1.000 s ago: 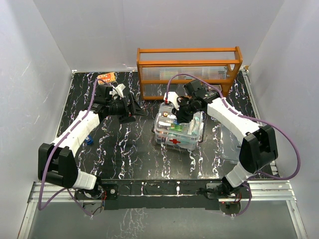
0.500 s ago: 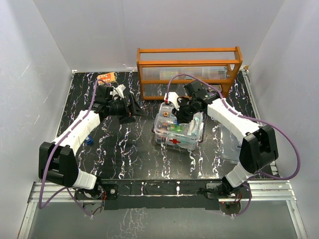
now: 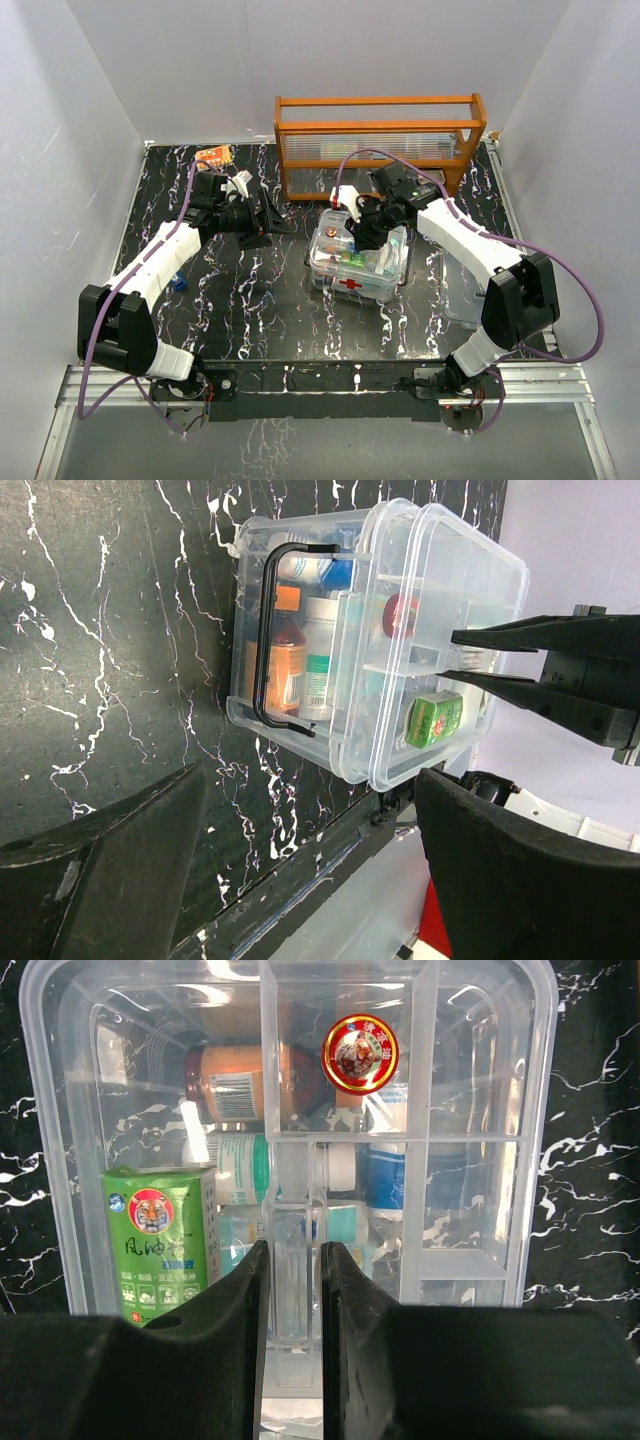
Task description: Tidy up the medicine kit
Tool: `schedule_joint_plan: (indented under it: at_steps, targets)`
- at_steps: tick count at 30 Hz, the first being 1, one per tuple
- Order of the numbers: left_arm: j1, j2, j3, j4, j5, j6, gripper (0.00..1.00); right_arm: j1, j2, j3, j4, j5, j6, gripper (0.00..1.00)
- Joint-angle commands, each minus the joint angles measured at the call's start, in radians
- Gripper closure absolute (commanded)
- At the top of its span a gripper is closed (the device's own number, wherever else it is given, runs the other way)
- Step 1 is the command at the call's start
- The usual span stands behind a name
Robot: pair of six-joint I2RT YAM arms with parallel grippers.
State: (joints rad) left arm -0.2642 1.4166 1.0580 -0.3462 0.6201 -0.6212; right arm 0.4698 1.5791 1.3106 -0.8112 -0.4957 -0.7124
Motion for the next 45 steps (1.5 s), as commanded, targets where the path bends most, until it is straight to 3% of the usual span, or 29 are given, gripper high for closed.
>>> schedule_joint_plan:
  at_steps: [1, 28, 32, 36, 45]
  targets:
    - [-0.005, -0.016, -0.012, -0.016, 0.01, 0.002, 0.17, 0.003, -0.038, -0.019, 0.011, -0.057, 0.036, 1.0]
    - [-0.005, -0.008, -0.004, -0.031, 0.004, 0.013, 0.17, -0.009, 0.049, -0.012, 0.017, -0.023, 0.009, 1.0]
    - [-0.005, -0.002, 0.005, -0.039, -0.004, 0.016, 0.16, -0.008, 0.026, -0.006, 0.033, 0.012, 0.072, 0.8]
    - [-0.006, 0.001, 0.018, -0.054, -0.021, 0.027, 0.16, -0.011, -0.011, 0.026, 0.077, 0.075, 0.218, 0.69]
    - [-0.006, -0.015, 0.028, -0.087, -0.047, 0.041, 0.15, -0.012, -0.127, 0.039, 0.073, 0.119, 0.278, 0.42]
